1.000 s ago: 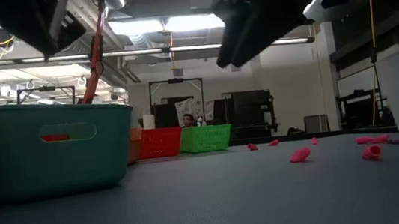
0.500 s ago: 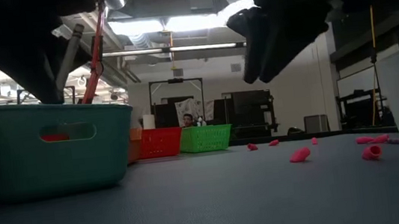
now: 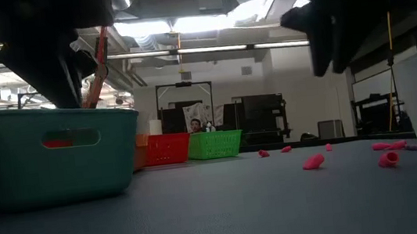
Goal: Sort crayons
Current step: Put the gray crayon into the light green bin, then put the purple crayon into the white bin
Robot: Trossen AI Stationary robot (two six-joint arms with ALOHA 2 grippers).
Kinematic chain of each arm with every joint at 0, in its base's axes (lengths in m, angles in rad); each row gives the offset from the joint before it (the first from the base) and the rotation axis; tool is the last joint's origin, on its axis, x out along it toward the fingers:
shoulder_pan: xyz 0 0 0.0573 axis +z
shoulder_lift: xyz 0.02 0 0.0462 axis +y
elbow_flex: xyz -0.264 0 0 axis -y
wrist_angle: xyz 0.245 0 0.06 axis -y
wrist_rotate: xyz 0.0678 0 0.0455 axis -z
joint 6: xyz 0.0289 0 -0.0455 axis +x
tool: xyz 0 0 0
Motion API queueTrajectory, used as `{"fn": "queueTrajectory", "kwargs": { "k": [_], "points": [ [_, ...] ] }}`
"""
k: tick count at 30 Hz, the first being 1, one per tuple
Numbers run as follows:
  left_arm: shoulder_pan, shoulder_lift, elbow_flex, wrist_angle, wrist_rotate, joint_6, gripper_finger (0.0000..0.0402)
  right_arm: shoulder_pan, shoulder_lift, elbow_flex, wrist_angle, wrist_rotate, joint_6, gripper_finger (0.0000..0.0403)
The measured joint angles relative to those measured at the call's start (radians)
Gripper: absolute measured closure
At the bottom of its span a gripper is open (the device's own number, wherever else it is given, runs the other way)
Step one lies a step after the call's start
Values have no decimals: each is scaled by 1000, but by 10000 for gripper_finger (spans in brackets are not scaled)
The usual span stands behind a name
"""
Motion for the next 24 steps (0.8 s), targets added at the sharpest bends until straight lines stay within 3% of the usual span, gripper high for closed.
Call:
{"fn": "queueTrajectory", "kwargs": {
  "k": [11,19,24],
  "points": [
    [-4,0,0,-6,0,-40,278,0,-243,-211,-26,11,223,259],
    [-3,0,0,96,-1,-40,276,0,-423,-420,-31,64,608,259],
    [-3,0,0,178,-49,-40,287,-1,-454,-531,-35,54,846,258]
  ]
}}
